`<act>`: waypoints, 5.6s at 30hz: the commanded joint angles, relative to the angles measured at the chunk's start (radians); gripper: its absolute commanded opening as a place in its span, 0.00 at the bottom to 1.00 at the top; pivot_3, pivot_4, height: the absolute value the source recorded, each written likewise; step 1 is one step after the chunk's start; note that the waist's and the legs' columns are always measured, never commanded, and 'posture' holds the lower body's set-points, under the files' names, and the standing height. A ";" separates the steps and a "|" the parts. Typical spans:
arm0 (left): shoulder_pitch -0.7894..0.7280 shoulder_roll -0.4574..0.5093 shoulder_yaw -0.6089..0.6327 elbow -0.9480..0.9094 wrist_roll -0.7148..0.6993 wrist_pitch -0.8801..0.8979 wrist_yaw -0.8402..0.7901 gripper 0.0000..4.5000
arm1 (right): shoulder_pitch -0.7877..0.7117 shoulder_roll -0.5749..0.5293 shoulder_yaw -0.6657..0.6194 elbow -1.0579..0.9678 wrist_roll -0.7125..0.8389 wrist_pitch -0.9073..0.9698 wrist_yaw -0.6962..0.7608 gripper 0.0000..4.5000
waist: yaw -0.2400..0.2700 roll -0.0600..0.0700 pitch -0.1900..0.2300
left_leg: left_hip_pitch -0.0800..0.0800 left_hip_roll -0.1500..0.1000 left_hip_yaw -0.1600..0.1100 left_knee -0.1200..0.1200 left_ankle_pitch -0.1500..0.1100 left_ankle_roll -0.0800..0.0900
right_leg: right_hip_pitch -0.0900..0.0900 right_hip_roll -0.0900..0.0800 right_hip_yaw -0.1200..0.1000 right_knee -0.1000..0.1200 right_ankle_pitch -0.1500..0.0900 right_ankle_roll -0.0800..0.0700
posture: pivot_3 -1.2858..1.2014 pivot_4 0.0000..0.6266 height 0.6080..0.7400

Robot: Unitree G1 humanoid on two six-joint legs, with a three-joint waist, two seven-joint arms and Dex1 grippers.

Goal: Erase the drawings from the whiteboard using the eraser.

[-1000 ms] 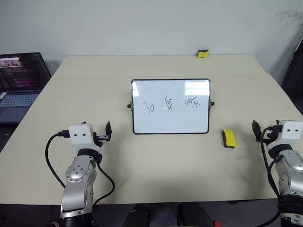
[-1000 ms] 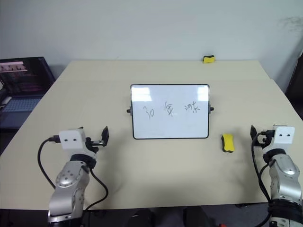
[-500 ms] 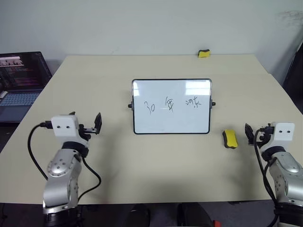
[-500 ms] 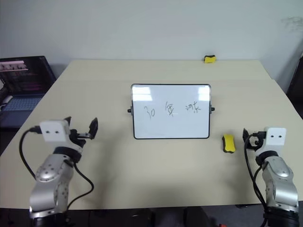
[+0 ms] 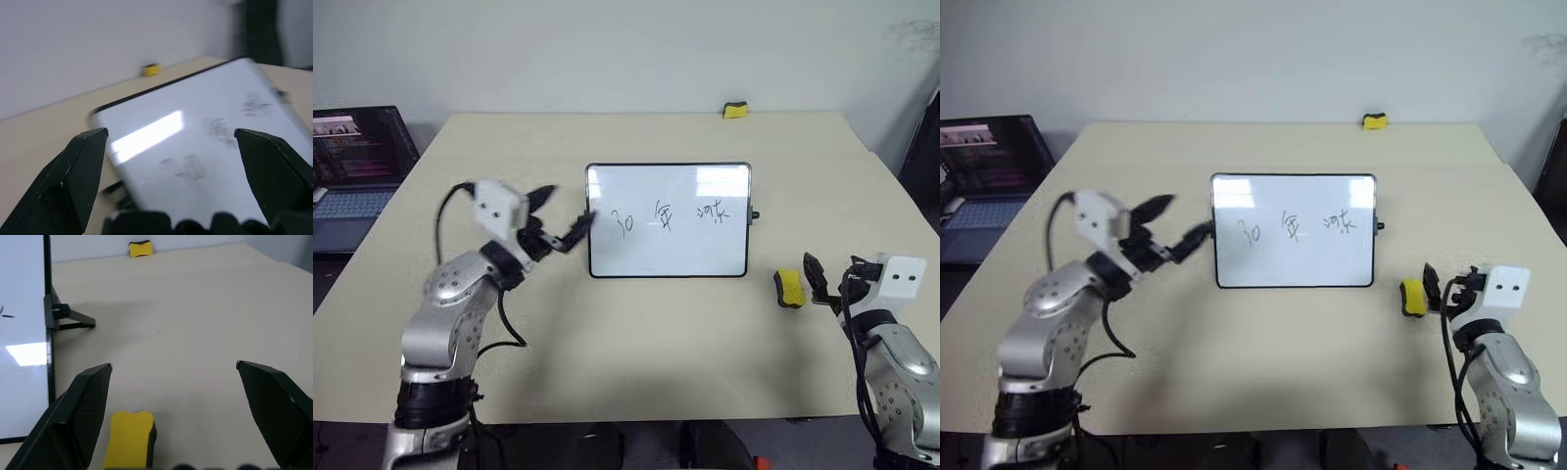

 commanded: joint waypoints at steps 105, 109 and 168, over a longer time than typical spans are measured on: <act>-0.105 0.015 -0.148 0.148 0.170 0.071 -0.064 1.00 | -0.520 0.144 0.567 1.013 -0.594 -0.822 0.186 0.22 | -0.047 -0.004 -0.006 | 0.007 0.001 0.012 0.003 -0.001 0.005 | -0.003 0.002 0.005 0.012 0.003 -0.002 | 0.52 0.24 1.00; -0.105 0.015 -0.132 0.171 0.168 0.074 -0.053 1.00 | -0.509 0.133 0.587 1.009 -0.603 -0.864 0.210 0.22 | -0.050 -0.004 -0.006 | 0.018 0.000 0.012 0.002 -0.001 0.005 | 0.008 0.004 0.006 0.008 0.001 0.001 | 0.52 0.24 1.00; -0.089 -0.019 -0.089 0.171 0.140 0.109 -0.058 1.00 | -0.443 0.136 0.493 0.692 -0.517 -0.188 0.212 0.22 | -0.032 -0.009 -0.007 | 0.015 0.010 0.017 0.002 -0.002 0.005 | 0.004 0.004 0.005 0.004 0.004 0.003 | 0.52 0.24 1.00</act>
